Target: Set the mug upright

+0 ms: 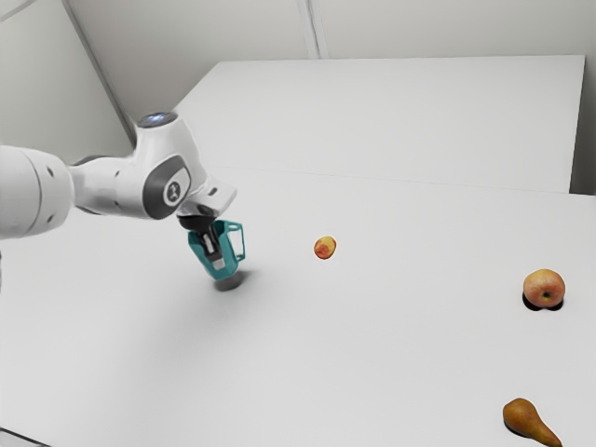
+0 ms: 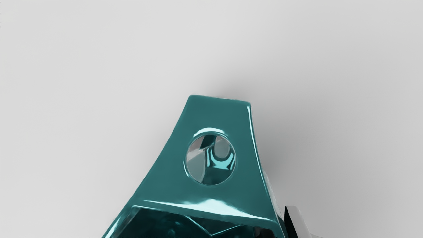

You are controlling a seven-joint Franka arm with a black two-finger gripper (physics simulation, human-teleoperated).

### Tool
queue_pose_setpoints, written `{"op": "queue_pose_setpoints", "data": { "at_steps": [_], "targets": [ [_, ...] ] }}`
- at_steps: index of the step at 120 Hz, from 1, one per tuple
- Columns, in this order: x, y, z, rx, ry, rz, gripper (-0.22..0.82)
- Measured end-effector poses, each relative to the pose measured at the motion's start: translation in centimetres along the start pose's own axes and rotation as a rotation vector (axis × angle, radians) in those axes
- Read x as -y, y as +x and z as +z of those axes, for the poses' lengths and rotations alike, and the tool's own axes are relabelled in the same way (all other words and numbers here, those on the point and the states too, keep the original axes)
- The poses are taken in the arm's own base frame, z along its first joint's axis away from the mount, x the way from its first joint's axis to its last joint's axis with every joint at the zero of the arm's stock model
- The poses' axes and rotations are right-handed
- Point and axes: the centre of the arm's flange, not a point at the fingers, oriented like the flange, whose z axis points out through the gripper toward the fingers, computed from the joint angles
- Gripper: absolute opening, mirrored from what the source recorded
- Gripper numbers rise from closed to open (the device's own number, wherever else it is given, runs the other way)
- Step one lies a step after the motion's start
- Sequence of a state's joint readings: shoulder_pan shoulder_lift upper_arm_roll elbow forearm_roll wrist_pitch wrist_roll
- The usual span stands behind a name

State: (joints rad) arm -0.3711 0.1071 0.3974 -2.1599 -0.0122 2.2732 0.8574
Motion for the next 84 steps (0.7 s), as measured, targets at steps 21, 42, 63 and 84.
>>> {"op": "queue_pose_setpoints", "data": {
  "at_steps": [21,42,63,84],
  "targets": [
    [-0.3,-0.5,1.6,0.002,0.032,-0.134,-0.1],
    [0.1,-0.9,1.9,-0.01,0.043,-0.249,0.27],
    [0.4,-0.9,0.8,-0.036,0.056,-0.331,0.44],
    [4.6,2.1,-17.4,-0.191,0.149,-0.399,0.52]
  ]
}}
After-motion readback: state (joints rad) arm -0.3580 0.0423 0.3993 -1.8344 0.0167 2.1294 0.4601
